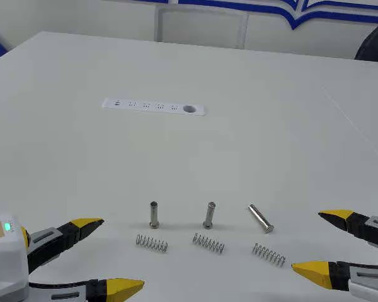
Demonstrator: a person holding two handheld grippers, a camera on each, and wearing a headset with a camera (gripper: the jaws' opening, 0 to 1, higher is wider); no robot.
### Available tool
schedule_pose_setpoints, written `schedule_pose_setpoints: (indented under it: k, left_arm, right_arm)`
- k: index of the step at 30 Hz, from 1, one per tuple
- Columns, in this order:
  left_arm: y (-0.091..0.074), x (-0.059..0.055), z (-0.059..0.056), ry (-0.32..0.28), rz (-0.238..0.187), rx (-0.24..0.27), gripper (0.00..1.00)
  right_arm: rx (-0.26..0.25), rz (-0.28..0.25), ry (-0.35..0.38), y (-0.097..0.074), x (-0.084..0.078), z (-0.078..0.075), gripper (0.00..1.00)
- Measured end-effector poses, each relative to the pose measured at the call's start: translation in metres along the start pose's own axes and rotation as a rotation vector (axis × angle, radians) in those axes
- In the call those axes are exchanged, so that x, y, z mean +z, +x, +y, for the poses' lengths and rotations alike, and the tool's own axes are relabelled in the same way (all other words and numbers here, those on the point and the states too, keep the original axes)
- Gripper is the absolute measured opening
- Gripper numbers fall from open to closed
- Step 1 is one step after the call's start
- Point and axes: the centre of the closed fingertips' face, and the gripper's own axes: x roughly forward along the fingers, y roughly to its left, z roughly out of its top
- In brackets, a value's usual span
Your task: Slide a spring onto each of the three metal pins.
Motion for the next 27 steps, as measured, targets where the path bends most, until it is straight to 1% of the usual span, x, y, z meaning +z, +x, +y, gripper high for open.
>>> schedule_pose_setpoints:
  k: [8,15,27]
  left_arm:
    - [-0.0007,-0.0040,-0.0020,-0.007,0.004,0.003,0.81]
    - [-0.0004,-0.0034,-0.0023,-0.013,-0.003,0.003,0.80]
    - [0.0006,-0.0034,-0.0003,-0.012,0.000,-0.006,0.80]
  right_arm:
    - [0.012,0.011,0.003,0.0018,-0.0023,0.0014,0.69]
    - [0.009,0.008,0.005,0.0013,0.0007,-0.0004,0.69]
    - [0.006,0.020,0.024,0.0021,-0.0035,0.0038,0.69]
